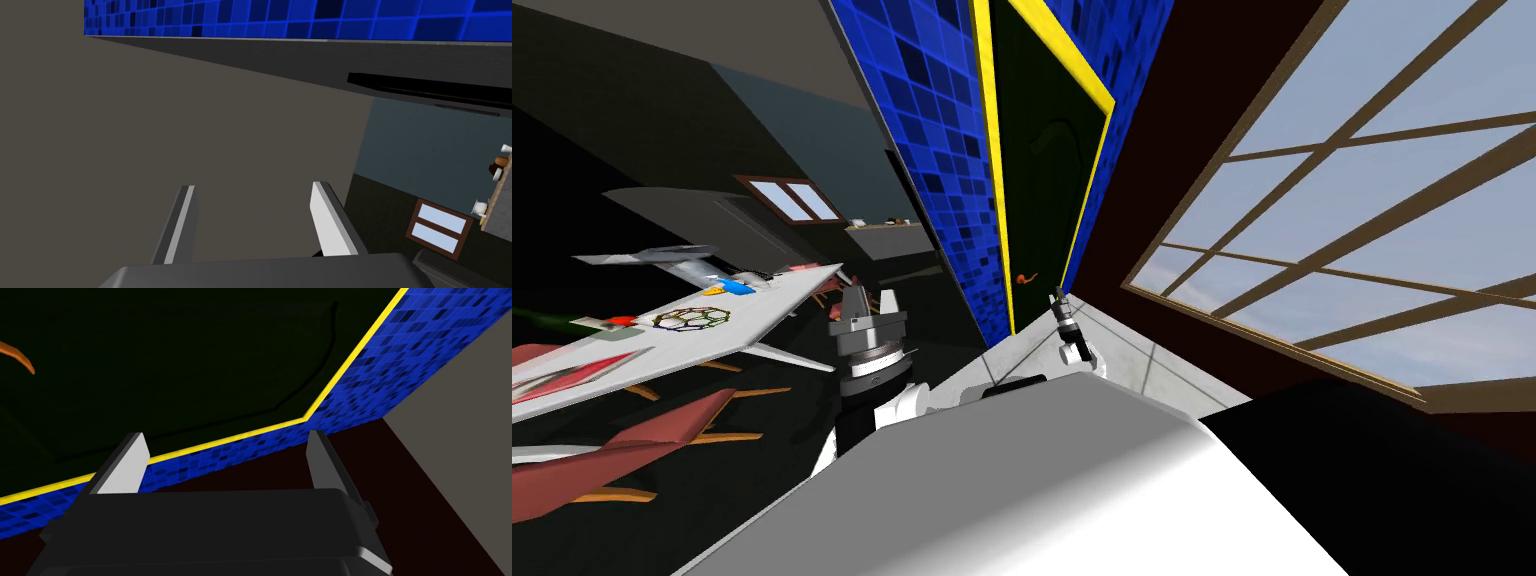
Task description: Pull the door open
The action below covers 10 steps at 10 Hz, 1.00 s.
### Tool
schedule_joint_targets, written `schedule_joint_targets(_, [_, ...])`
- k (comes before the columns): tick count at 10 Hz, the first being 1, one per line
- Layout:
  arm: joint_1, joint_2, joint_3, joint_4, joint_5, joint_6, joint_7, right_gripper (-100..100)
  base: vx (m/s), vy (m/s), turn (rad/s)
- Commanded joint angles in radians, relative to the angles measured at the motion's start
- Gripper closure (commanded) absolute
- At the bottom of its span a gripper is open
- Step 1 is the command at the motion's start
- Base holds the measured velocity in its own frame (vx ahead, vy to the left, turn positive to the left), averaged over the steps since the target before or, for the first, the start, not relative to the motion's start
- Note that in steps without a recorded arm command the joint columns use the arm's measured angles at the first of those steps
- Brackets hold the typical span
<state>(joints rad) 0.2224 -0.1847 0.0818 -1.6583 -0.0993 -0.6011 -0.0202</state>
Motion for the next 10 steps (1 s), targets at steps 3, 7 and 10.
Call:
schedule_joint_targets(3, [-0.032,-0.024,0.013,0.099,0.001,-0.017,-0.024,-100,0.069,-0.059,0.134])
schedule_joint_targets(7, [-0.075,-0.054,0.027,0.209,0.001,-0.033,-0.053,-100,0.046,-0.037,0.112])
schedule_joint_targets(10, [-0.103,-0.074,0.036,0.283,0.001,-0.044,-0.072,-100,0.052,-0.052,0.11])
